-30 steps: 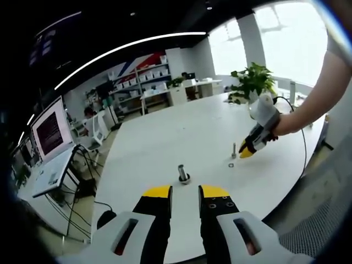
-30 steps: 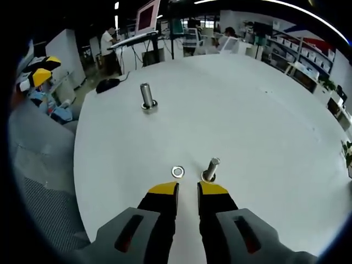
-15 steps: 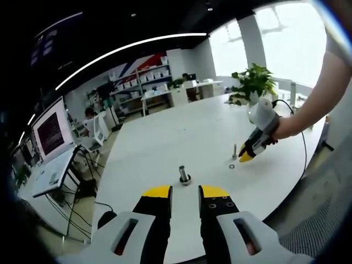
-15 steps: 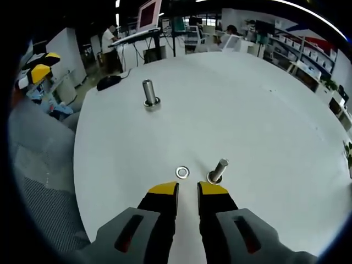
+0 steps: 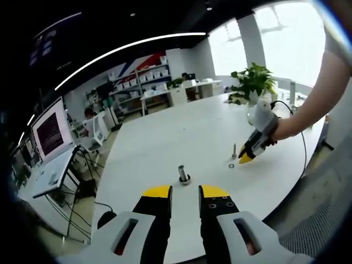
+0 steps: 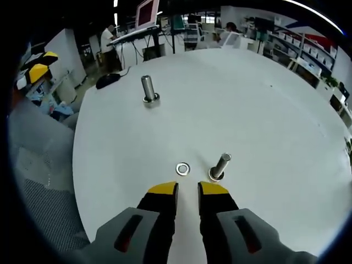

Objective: Place the washer onto the threaded stud by aligning its center hole with the stud, sliding it down to the base, and recovering from edge contact or off-axis alignment until the washer reaches the visible bottom stop.

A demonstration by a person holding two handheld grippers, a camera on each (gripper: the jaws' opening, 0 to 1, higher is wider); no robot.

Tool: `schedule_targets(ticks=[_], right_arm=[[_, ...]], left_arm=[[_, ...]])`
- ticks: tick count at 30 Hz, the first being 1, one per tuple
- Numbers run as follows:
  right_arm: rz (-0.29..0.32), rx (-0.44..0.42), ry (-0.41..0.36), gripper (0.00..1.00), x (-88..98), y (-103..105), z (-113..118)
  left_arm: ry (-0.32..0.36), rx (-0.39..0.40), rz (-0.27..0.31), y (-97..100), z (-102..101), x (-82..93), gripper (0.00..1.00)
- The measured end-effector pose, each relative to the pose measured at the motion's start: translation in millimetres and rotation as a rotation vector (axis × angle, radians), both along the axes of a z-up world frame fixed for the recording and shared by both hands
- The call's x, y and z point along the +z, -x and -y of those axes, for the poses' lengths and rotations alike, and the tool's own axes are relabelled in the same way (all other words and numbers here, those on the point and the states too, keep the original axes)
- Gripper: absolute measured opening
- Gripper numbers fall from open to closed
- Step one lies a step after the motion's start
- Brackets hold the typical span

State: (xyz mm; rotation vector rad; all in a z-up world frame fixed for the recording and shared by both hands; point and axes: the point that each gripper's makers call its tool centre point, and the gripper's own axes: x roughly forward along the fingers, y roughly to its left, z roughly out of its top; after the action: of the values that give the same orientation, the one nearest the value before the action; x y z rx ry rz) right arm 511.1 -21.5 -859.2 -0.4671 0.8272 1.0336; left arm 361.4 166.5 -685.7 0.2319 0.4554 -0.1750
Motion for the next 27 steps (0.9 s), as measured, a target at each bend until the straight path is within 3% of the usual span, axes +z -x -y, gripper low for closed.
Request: schedule_targets(ticks=[27], right_arm=[[-0.005,0.008,0.028,0.21,-11.1,5.8,4.6]], left_arm=[[0.002,-0.007,-0.003,0.2,0.9,-0.3,0.17]])
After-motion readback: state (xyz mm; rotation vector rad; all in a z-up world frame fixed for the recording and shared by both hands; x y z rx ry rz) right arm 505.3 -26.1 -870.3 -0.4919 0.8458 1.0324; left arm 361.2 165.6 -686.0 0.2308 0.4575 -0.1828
